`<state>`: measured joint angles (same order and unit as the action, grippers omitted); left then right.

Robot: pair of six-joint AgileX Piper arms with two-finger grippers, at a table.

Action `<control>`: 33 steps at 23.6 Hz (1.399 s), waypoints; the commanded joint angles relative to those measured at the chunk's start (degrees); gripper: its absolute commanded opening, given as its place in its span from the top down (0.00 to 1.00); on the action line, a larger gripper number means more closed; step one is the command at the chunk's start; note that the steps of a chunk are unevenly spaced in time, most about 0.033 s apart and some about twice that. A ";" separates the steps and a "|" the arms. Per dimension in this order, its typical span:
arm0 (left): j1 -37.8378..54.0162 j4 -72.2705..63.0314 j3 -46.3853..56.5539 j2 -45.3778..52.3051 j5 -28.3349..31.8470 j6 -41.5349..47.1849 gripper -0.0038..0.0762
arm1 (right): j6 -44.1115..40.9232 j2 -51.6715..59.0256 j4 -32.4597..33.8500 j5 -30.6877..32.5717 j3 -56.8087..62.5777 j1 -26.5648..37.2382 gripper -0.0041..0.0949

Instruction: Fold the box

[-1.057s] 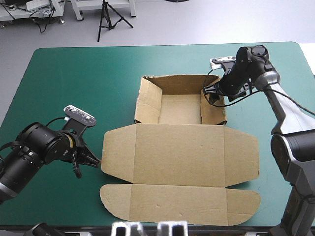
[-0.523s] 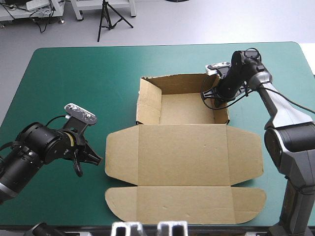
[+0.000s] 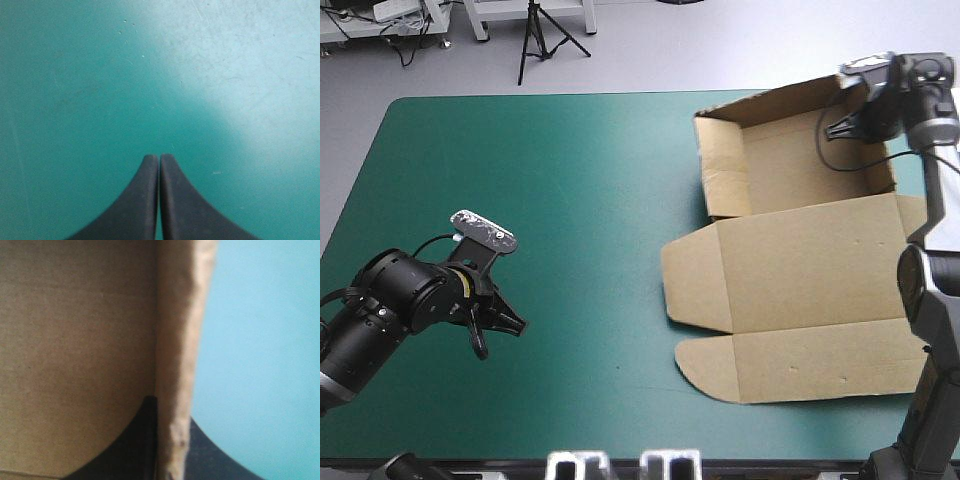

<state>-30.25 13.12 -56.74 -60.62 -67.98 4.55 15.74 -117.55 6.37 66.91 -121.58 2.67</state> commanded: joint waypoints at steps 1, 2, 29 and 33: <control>-0.15 0.73 -1.35 1.06 1.53 0.67 0.96 | 0.95 1.28 -1.02 -1.40 -3.11 9.13 0.98; -0.15 0.73 -1.35 1.06 1.53 0.67 0.96 | 1.17 0.60 -1.75 -1.28 -3.11 11.37 0.98; -0.15 0.61 -1.35 1.06 4.32 0.55 0.96 | 4.80 -0.54 -17.97 -0.80 -14.56 25.10 0.04; -0.15 0.72 -1.35 1.06 5.37 0.55 0.96 | 9.09 4.18 -27.93 4.56 -17.19 24.43 0.12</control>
<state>-30.25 13.12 -56.74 -60.62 -65.24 4.54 21.11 -120.70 -13.25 69.31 -135.23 27.51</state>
